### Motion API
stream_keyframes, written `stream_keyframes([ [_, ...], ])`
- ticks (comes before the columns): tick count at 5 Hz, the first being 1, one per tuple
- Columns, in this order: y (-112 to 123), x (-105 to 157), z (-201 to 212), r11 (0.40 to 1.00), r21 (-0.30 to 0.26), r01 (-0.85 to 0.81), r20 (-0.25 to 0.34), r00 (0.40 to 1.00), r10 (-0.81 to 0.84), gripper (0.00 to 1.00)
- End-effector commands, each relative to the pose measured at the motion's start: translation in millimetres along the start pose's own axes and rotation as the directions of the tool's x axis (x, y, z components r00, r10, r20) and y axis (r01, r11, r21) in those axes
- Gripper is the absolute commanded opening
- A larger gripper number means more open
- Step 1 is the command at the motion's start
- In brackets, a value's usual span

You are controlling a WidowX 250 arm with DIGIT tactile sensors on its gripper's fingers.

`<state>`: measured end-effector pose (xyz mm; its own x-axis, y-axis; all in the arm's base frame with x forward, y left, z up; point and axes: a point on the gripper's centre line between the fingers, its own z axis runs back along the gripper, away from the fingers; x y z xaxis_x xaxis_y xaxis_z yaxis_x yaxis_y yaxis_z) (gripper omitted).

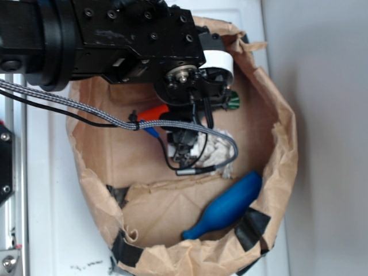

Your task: Grab the carrot.

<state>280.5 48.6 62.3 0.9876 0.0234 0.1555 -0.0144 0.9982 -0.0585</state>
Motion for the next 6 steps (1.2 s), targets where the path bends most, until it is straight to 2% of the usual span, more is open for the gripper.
stream_keyframes([
  [1,-0.7,20.7,-6.3,0.998,0.025,0.054,0.062,0.997,-0.055,1.00],
  [2,-4.1,-0.6,-7.4,0.997,0.028,0.068,0.061,0.996,-0.069,1.00],
  [3,-7.1,-11.3,-3.1,0.994,0.043,0.096,0.086,0.991,-0.099,1.00],
  [6,-6.9,-18.1,-6.1,0.990,0.050,0.128,0.091,0.987,-0.132,1.00],
])
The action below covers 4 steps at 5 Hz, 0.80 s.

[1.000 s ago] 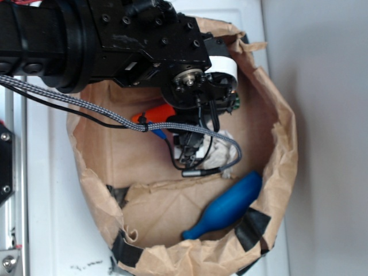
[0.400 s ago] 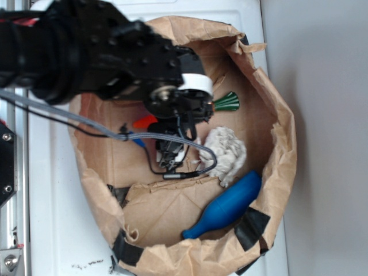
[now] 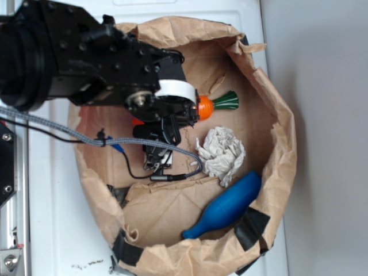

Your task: Grab the carrot.

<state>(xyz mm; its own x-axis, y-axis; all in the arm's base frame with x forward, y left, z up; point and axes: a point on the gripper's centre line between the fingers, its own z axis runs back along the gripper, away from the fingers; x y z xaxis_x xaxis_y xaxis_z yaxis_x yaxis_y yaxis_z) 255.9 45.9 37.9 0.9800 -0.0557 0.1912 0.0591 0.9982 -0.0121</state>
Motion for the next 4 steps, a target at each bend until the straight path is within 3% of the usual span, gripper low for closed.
stream_keyframes([
  [1,-4.7,11.0,14.1,0.999,0.015,0.049,0.061,0.997,-0.050,1.00],
  [4,4.3,18.3,-6.5,0.999,0.010,0.037,0.020,0.999,-0.038,1.00],
])
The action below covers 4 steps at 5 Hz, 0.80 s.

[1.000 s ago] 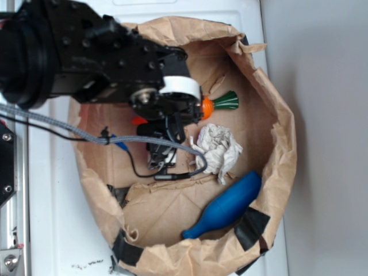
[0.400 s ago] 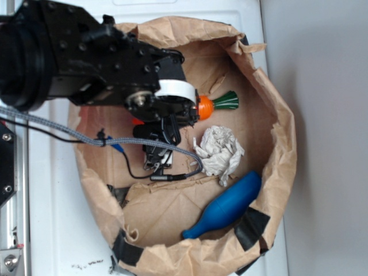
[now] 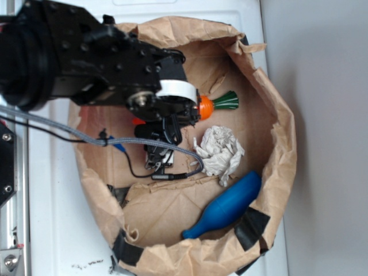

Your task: Grab the carrot.

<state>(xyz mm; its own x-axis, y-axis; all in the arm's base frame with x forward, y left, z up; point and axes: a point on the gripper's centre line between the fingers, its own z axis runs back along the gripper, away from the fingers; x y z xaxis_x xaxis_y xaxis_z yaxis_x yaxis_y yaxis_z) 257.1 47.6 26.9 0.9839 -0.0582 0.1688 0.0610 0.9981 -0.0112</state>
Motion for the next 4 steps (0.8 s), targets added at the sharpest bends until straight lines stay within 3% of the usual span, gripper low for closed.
stream_keyframes([
  [1,4.2,18.9,0.5,0.998,0.054,0.028,0.032,0.999,-0.029,0.84],
  [2,3.7,16.3,1.3,0.998,0.060,0.019,0.033,0.999,-0.021,0.00],
  [4,0.3,10.5,15.5,0.997,0.073,0.006,0.041,0.999,-0.009,0.00],
])
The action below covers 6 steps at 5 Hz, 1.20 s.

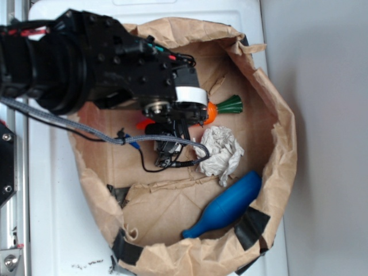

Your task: Grab the carrot.

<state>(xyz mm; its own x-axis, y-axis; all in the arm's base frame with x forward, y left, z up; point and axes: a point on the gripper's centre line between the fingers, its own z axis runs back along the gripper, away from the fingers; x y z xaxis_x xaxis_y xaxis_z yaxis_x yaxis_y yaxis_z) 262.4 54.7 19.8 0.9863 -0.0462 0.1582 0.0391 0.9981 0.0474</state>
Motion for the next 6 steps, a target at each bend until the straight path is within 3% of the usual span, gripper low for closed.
stream_keyframes([
  [1,-3.7,5.3,47.3,1.000,-0.029,0.001,0.094,0.996,0.001,0.00],
  [3,-7.7,8.8,104.5,0.997,-0.072,-0.038,0.134,0.990,0.048,0.00],
  [5,-15.6,18.1,135.5,0.996,-0.081,-0.049,0.154,0.986,0.061,0.00],
  [6,-19.6,20.3,142.3,0.999,-0.037,-0.033,0.143,0.989,0.038,0.00],
])
